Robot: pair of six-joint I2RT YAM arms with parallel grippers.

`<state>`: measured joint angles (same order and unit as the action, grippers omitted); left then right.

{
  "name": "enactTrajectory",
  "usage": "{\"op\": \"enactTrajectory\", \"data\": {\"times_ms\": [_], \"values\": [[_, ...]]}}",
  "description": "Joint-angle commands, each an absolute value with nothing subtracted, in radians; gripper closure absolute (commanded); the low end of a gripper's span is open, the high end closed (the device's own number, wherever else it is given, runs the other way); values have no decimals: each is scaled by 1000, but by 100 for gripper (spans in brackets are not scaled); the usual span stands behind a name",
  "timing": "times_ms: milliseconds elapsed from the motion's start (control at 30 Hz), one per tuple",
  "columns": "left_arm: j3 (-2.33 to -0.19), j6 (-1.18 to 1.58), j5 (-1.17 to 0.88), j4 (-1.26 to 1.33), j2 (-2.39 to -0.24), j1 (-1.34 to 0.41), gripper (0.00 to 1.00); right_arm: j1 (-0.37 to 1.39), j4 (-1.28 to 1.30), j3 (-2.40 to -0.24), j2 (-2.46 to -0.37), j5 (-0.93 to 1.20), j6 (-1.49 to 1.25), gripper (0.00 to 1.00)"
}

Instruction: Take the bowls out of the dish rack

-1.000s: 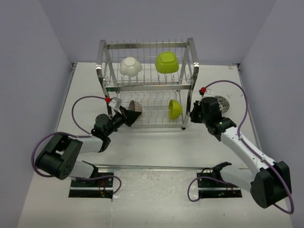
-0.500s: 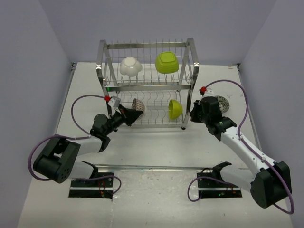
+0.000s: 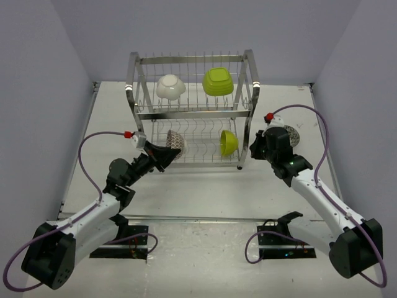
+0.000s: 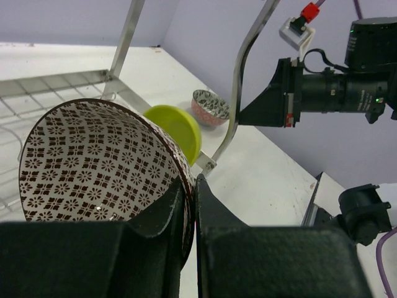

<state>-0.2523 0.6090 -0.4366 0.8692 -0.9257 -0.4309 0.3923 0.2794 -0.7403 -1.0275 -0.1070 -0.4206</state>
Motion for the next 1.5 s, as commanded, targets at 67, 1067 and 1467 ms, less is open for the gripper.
{"op": "enactTrajectory", "data": {"times_ms": [67,1067,1467], "values": [[-232,583,-321,631,-776,-443,100,396,310,-798,-974,-144,-422,99],[-528,655,342,-265,-407,-457,100,396,331,-796,-905,-127,-420,100],[-733,667,676,-468,-514,-456,100,396,327,-804,-914,-104,-420,100]]}}
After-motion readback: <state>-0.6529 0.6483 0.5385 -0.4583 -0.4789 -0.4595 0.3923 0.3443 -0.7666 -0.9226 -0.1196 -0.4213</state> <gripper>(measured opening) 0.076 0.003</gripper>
